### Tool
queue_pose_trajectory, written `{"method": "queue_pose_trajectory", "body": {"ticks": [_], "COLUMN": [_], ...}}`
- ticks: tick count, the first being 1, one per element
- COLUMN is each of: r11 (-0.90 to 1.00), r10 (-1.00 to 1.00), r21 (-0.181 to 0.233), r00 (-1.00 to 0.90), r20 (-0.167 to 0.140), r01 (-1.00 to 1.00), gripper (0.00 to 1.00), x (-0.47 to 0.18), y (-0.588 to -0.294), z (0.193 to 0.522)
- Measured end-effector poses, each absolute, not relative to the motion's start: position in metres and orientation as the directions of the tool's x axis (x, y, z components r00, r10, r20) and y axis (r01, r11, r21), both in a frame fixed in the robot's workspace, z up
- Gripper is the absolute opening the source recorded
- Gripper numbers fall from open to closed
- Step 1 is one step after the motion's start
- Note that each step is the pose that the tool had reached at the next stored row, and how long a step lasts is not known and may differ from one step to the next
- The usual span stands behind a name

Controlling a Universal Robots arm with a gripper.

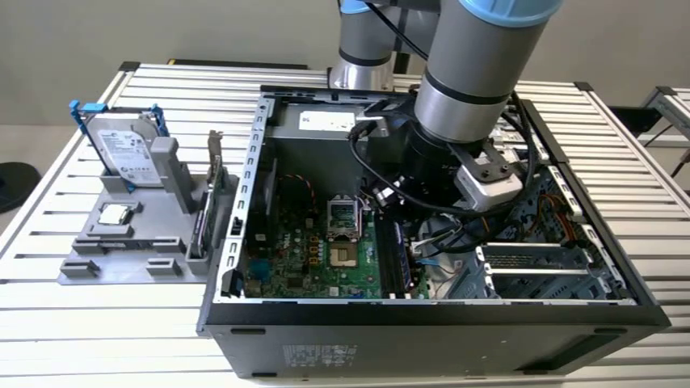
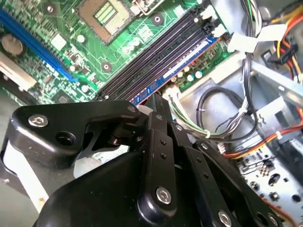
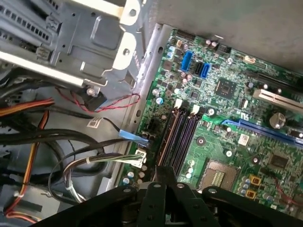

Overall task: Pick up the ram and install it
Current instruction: 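Press down the ram until it locks into place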

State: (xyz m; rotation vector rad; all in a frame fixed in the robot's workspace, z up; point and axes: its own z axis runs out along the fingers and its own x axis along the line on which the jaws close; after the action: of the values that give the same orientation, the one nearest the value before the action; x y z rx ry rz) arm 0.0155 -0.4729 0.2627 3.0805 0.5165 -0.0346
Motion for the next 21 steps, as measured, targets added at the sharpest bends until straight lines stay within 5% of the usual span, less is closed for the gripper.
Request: {"method": "queue_pose_trajectory", "body": {"ticks": [21], "r11": [-0.756], "r10": [0.654], "r21": [0.014], "r00": [0.756], "r20": [-0.025], "r01": [0.655], "gripper": [0.00], "x": [0.0155], "y": [-0.4728], "z": [0.2618]}}
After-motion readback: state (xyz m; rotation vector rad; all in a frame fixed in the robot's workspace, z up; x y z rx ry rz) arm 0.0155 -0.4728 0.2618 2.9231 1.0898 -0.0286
